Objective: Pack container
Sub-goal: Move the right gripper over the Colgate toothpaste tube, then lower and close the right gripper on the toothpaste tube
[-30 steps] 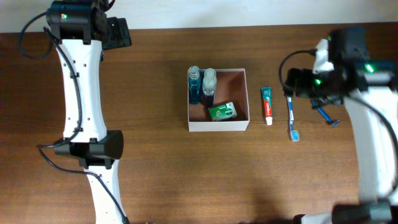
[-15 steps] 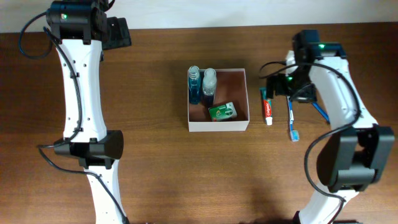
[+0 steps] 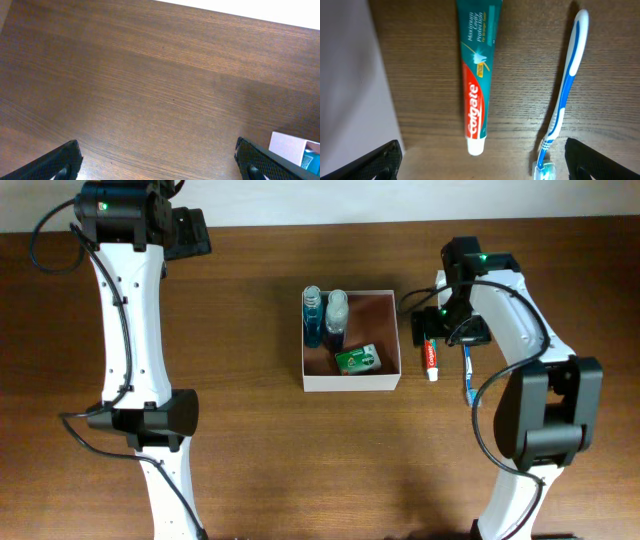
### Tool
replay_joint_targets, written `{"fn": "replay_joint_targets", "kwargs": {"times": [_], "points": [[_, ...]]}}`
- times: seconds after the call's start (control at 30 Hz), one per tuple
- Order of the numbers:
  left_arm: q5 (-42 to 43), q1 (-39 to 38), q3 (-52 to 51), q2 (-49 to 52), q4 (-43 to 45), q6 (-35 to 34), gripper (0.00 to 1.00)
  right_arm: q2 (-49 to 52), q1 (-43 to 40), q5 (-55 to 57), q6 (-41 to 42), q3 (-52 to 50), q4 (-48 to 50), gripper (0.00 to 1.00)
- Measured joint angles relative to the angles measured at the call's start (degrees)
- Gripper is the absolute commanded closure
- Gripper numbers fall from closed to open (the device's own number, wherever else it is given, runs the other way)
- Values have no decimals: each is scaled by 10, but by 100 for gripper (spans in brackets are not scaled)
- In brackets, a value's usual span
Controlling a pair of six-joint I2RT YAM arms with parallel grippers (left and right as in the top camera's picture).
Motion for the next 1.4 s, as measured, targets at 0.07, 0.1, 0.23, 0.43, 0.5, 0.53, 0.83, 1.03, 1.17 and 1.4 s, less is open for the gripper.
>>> {"fn": "replay_joint_targets", "kwargs": {"times": [0.07,0.1,0.23,0.43,0.5,0.53,0.83,1.03,1.17,1.4], "points": [[0,0,0,0,0,0,1,12,0,5,0,0,0,1],[0,0,0,0,0,0,1,16,0,8,0,0,0,1],[0,0,0,0,0,0,1,26,0,23,-1,0,4,1],[0,0,0,0,0,0,1,27,0,30,-3,-1,17,1],[0,0,0,0,0,0,1,28,0,31,-5,-3,25,1],[0,0,0,0,0,0,1,28,0,31,-5,-3,28,0],[0,0,0,0,0,0,1,32,0,31,-7,-6,38,1],[0,0,0,0,0,0,1,48,0,31,-7,-6,39,1],[0,0,0,0,0,0,1,69,0,31,-7,-8,45,1],[0,0,0,0,0,0,1,78,0,28,-7,-9,54,3]]}}
